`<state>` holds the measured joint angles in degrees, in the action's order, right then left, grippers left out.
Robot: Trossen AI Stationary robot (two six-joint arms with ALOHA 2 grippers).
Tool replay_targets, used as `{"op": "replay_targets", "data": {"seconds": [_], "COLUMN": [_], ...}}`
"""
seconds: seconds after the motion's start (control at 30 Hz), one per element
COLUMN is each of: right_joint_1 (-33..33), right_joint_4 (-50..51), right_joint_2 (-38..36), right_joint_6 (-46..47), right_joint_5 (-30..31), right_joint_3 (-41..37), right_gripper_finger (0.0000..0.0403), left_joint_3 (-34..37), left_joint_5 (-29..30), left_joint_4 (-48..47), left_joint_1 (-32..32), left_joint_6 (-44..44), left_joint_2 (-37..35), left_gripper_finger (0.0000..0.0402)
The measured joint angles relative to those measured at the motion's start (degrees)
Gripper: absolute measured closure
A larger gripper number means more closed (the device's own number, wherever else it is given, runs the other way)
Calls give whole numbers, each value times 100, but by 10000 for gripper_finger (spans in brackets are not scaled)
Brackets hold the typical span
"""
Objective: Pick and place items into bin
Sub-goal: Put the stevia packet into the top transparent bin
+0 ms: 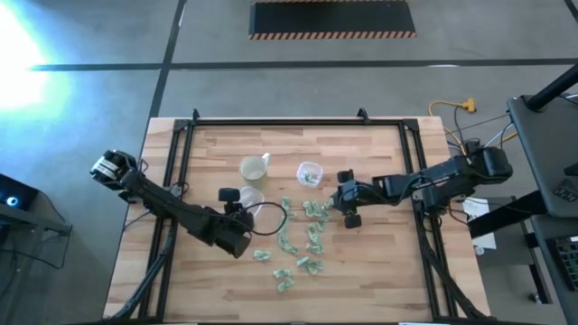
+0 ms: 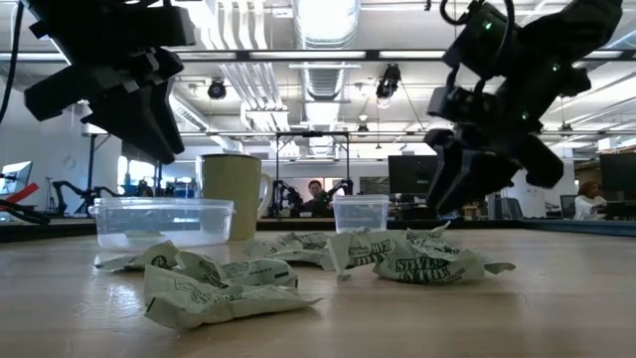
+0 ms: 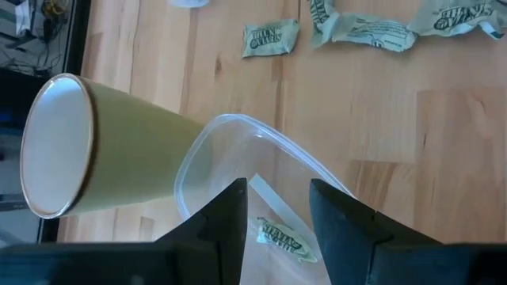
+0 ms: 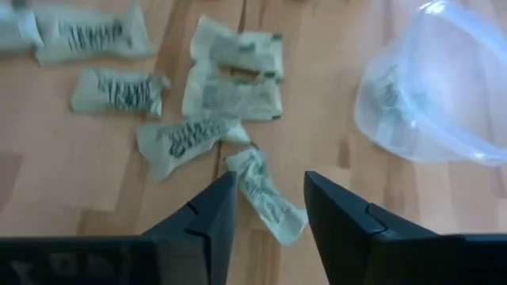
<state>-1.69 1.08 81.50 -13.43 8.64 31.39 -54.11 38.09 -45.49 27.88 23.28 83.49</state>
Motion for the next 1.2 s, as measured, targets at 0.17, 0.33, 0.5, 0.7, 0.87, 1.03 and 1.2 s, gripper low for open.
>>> {"op": "replay_targets", "data": {"seconds": [0.17,0.33,0.5,0.7,0.87,1.03,1.2], "right_joint_1": [-2,9,24,26,111,150,153], "right_joint_4": [-4,9,5,0,-36,4,73], "right_joint_2": [183,191,234,532,652,597,583], "right_joint_6": [-180,-201,-175,-65,-52,-62,-170], "right_joint_5": [214,356,353,352,368,458,463], "right_joint_3": [1,1,1,-3,9,8,1], "right_gripper_finger": [249,257,267,270,274,296,351], "left_joint_3": [0,2,2,2,2,4,7], "left_joint_5": [2,7,11,13,15,15,15], "left_joint_4": [37,52,131,155,161,178,175], "left_joint_1": [0,0,0,0,0,0,0], "left_joint_6": [18,16,-14,-17,-21,-21,-21], "left_joint_2": [-5,-5,-5,-5,-5,-5,-5], "left_gripper_finger": [281,281,281,281,281,281,281]}}
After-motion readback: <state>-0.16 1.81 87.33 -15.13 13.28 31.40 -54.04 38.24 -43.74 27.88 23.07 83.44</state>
